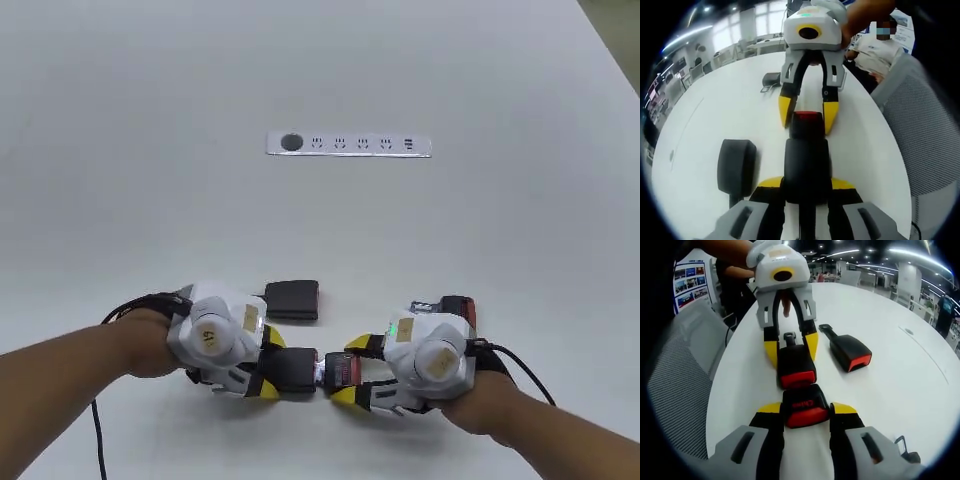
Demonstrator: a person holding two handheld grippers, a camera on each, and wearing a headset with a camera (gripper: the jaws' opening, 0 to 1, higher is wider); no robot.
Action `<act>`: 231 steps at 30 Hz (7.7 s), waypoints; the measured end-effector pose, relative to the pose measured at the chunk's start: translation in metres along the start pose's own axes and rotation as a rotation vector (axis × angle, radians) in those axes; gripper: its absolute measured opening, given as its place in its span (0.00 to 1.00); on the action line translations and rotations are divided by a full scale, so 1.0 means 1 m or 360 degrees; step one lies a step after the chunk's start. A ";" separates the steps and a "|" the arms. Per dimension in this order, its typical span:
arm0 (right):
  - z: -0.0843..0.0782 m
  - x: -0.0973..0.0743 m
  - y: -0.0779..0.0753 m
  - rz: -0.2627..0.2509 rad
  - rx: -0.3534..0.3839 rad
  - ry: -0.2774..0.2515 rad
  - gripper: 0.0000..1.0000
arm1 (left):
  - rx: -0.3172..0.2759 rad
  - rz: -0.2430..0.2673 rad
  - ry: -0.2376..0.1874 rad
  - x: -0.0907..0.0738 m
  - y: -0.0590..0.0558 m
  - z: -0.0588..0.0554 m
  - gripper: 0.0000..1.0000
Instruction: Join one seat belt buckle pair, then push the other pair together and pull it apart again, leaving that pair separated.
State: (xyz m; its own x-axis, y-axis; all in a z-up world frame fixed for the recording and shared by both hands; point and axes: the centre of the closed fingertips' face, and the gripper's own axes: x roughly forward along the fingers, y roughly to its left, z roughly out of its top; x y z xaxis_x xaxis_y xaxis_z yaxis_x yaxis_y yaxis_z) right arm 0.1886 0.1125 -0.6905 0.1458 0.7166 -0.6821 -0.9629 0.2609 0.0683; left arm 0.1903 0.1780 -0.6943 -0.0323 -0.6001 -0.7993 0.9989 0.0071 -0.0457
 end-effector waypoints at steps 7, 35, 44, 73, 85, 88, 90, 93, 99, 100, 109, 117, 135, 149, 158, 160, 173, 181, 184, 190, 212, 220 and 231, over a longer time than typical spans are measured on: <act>0.000 -0.001 0.001 0.0003 -0.0007 -0.0027 0.33 | 0.0016 -0.0014 -0.0027 0.000 -0.002 0.003 0.33; 0.006 -0.004 0.005 0.0002 0.0009 -0.0150 0.33 | -0.0023 -0.0043 -0.0090 -0.001 -0.001 0.004 0.33; 0.005 -0.005 0.007 0.0008 0.0010 -0.0155 0.34 | -0.0020 -0.0025 -0.0054 -0.001 -0.005 0.004 0.33; 0.012 -0.027 0.001 -0.0115 0.0149 -0.0181 0.72 | -0.0263 0.0112 -0.0072 -0.022 -0.008 0.009 0.75; -0.001 -0.060 -0.037 -0.0207 0.0174 -0.0190 0.73 | -0.0231 0.0190 -0.0074 -0.047 0.015 0.009 0.76; -0.007 -0.067 -0.049 -0.0239 0.0183 -0.0179 0.73 | -0.0243 0.0218 -0.0088 -0.052 0.024 0.008 0.76; -0.009 -0.073 -0.058 -0.0246 0.0220 -0.0174 0.73 | -0.0237 0.0242 -0.0094 -0.054 0.031 0.006 0.75; -0.014 -0.082 -0.072 -0.0270 0.0230 -0.0170 0.73 | -0.0254 0.0258 -0.0105 -0.055 0.038 0.007 0.75; -0.031 -0.099 -0.092 -0.0281 0.0269 -0.0123 0.73 | -0.0274 0.0288 -0.0121 -0.059 0.053 0.008 0.75; -0.034 -0.101 -0.095 -0.0289 0.0265 -0.0119 0.73 | -0.0272 0.0288 -0.0123 -0.058 0.055 0.009 0.74; -0.059 -0.112 -0.111 -0.0266 0.0273 -0.0016 0.71 | -0.0248 0.0273 -0.0110 -0.051 0.072 0.007 0.71; -0.067 -0.109 -0.113 -0.0209 0.0295 0.0023 0.70 | -0.0240 0.0223 -0.0134 -0.034 0.074 0.010 0.71; -0.089 -0.108 -0.120 -0.0138 0.0200 0.0095 0.58 | -0.0091 0.0152 -0.0052 -0.011 0.084 0.007 0.58; -0.090 -0.104 -0.123 -0.0151 0.0088 0.0149 0.39 | -0.0075 0.0119 -0.0066 -0.007 0.090 0.011 0.47; -0.089 -0.103 -0.124 -0.0135 0.0103 0.0181 0.34 | -0.0047 0.0089 -0.0049 -0.006 0.090 0.012 0.34; -0.089 -0.103 -0.124 -0.0129 0.0103 0.0190 0.34 | -0.0042 0.0085 -0.0047 -0.006 0.089 0.014 0.34; -0.074 -0.085 -0.119 -0.0088 0.0029 0.0233 0.34 | -0.0059 0.0081 -0.0007 -0.004 0.094 0.011 0.33; -0.061 -0.069 -0.113 -0.0067 0.0000 0.0223 0.33 | -0.0037 0.0068 0.0018 -0.004 0.092 0.012 0.33; -0.057 -0.061 -0.113 -0.0058 -0.0011 0.0217 0.33 | -0.0022 0.0053 0.0035 -0.004 0.092 0.011 0.33; -0.048 -0.049 -0.111 -0.0039 -0.0028 0.0198 0.33 | 0.0000 0.0035 0.0061 -0.004 0.093 0.010 0.33; -0.005 -0.017 -0.105 -0.0005 -0.0062 0.0128 0.33 | -0.0033 0.0045 0.0096 -0.004 0.095 0.006 0.33; 0.006 0.000 -0.101 0.0019 -0.0068 0.0104 0.33 | -0.0030 0.0050 0.0092 -0.002 0.094 0.007 0.34; 0.008 0.007 -0.100 0.0021 -0.0071 0.0105 0.33 | 0.0005 0.0041 0.0130 -0.002 0.094 0.008 0.33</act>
State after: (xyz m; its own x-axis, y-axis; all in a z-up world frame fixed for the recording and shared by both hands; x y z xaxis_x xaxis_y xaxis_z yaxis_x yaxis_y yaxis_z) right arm 0.2877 0.0964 -0.6958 0.1191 0.6751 -0.7281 -0.9741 0.2216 0.0462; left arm 0.2844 0.1734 -0.6925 -0.0094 -0.5322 -0.8466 0.9996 0.0187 -0.0228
